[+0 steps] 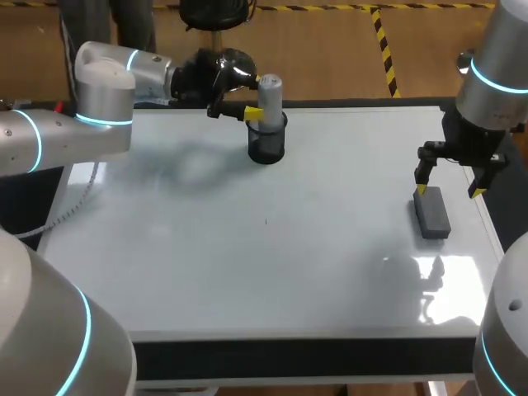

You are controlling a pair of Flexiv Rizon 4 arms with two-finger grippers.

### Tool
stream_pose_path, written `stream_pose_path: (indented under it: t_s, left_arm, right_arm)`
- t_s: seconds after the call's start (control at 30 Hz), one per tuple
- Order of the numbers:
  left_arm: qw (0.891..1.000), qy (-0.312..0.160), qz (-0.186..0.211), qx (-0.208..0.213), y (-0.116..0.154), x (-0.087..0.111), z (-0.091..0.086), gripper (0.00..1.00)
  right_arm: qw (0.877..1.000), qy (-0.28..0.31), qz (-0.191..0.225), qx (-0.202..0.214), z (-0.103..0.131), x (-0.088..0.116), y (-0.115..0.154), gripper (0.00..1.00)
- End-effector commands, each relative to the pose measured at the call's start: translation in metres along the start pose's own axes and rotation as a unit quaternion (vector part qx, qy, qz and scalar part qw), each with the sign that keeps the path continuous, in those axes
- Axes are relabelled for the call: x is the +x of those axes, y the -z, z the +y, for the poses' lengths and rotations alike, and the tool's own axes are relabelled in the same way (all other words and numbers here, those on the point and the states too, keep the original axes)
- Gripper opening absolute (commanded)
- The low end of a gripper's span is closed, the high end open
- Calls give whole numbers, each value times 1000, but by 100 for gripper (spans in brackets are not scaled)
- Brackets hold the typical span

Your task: Pick up the inspection probe, press it on each red-marked spot on the whiteboard one by one, put down the probe, pick up the eraser, and wipe off all the red marks.

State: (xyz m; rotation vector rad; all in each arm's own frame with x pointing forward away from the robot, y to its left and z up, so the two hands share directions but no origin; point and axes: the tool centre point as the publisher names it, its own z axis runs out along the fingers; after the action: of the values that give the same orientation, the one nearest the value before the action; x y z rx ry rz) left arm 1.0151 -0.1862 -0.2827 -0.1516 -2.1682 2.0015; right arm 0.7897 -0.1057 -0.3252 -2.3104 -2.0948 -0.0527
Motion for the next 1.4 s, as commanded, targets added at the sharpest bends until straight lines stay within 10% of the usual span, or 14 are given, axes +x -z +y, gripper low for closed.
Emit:
stream_pose_path:
  t_s: [0.03,1.4]
  left_arm:
    - [1000,-3,-7,-4,3,7,-9,100]
    - [993,-20,-113,-1,85,34,-43,100]
  right_arm:
    - [1000,0,0,0,-1,-1,1,100]
    - [1000,0,0,0,-1,-1,1,100]
